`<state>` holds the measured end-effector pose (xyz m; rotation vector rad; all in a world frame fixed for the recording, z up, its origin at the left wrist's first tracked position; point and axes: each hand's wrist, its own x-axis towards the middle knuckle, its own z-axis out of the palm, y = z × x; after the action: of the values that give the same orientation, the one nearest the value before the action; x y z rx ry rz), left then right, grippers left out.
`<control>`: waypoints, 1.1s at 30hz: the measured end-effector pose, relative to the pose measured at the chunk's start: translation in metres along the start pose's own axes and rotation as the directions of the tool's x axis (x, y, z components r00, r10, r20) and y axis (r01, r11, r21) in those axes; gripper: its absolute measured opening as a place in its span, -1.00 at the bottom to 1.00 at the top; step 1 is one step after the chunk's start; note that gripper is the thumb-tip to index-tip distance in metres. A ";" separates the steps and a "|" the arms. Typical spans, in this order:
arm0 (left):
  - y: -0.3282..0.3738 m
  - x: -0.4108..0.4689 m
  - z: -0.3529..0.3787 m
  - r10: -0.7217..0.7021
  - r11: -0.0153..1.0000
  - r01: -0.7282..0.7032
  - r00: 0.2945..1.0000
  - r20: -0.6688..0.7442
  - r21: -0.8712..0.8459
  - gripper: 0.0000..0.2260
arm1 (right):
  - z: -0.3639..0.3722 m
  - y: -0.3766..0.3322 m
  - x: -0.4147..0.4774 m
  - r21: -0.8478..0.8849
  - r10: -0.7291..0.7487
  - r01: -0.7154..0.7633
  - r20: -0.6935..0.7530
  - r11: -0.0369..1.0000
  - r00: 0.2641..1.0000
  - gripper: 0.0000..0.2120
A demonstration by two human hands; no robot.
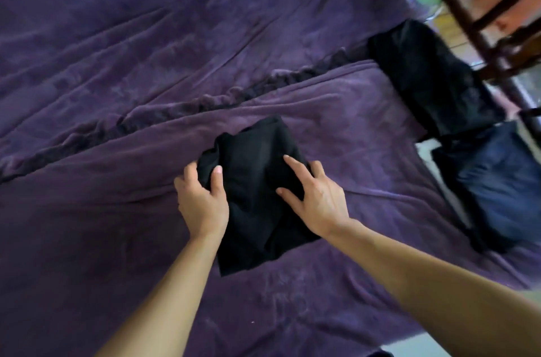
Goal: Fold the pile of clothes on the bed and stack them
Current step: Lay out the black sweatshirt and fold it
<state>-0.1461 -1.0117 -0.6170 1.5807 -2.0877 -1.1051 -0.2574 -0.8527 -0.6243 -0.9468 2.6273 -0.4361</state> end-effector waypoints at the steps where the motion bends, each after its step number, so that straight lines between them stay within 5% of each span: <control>1: 0.016 -0.013 0.012 0.007 1.000 -0.007 1.000 0.020 -0.006 -0.62 | -0.016 0.018 -0.007 -0.001 0.017 -0.017 -0.019 1.000 1.000 -0.40; 17: 0.257 -0.217 0.265 0.188 0.967 -0.152 0.967 0.171 -0.205 -0.63 | -0.223 0.360 -0.079 -0.110 0.221 -0.258 -0.270 0.960 0.937 -0.38; 21: 0.252 -0.243 0.321 0.151 0.984 -0.175 0.917 0.370 0.032 -0.52 | -0.217 0.424 -0.090 -0.252 0.326 -0.355 -0.151 0.900 0.933 -0.35; 23: 0.240 -0.252 0.335 0.344 0.858 -0.445 0.868 0.357 0.255 -0.48 | -0.202 0.438 -0.093 -0.303 0.235 -0.271 -0.151 0.914 0.960 -0.35; 25: 0.224 -0.256 0.346 0.593 0.612 -0.714 0.699 0.399 0.342 -0.45 | -0.180 0.441 -0.093 -0.278 0.137 -0.168 -0.129 0.946 0.982 -0.35; 27: 0.206 -0.254 0.357 0.625 0.477 -0.790 0.613 0.483 0.386 -0.40 | -0.155 0.442 -0.094 -0.247 0.136 -0.140 -0.034 0.959 0.990 -0.33; 33: 0.187 -0.235 0.380 0.407 0.538 -0.727 0.668 0.623 0.428 -0.38 | -0.118 0.458 -0.082 -0.256 0.173 -0.153 0.061 0.955 0.983 -0.35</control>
<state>-0.4345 -0.6287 -0.6840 0.6189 -3.2499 -0.5120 -0.4991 -0.4415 -0.6780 -0.7900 2.6994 -0.0233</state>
